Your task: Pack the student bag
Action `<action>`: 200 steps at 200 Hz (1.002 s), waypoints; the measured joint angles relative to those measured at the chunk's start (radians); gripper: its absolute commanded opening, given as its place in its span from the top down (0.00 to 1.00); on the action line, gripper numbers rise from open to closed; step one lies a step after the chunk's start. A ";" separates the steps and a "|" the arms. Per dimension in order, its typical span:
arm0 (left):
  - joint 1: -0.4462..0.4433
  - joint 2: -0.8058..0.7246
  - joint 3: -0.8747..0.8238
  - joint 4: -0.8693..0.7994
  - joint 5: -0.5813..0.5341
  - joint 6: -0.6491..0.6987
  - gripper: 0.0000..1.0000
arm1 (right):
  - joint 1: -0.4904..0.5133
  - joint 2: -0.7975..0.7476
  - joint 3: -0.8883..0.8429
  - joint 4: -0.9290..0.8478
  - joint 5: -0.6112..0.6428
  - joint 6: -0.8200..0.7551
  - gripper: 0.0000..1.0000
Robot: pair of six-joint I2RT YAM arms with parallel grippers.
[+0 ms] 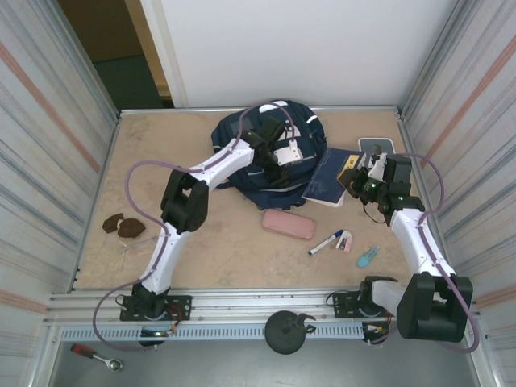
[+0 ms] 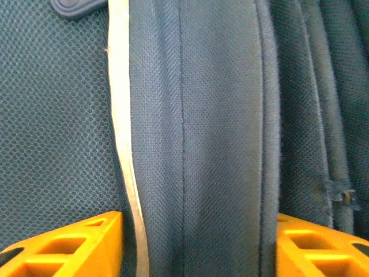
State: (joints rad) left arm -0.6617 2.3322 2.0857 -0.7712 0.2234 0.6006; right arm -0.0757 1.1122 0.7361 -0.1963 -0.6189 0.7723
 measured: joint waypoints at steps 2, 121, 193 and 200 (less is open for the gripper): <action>0.000 -0.002 -0.002 0.002 0.000 -0.002 0.59 | 0.000 0.000 0.000 0.000 0.000 0.000 1.00; -0.002 -0.368 -0.300 0.366 -0.200 -0.024 1.00 | 0.021 -0.018 -0.034 0.058 0.013 0.163 1.00; 0.000 -0.386 -0.301 0.467 -0.286 -0.044 1.00 | 0.230 0.096 -0.044 0.273 0.141 0.406 1.00; 0.000 -0.386 -0.301 0.469 -0.285 -0.049 1.00 | 0.252 0.120 -0.033 0.286 0.174 0.420 1.00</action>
State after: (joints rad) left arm -0.6613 1.9465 1.7851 -0.3019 -0.0620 0.5514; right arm 0.1761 1.2320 0.7029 0.0898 -0.4450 1.1927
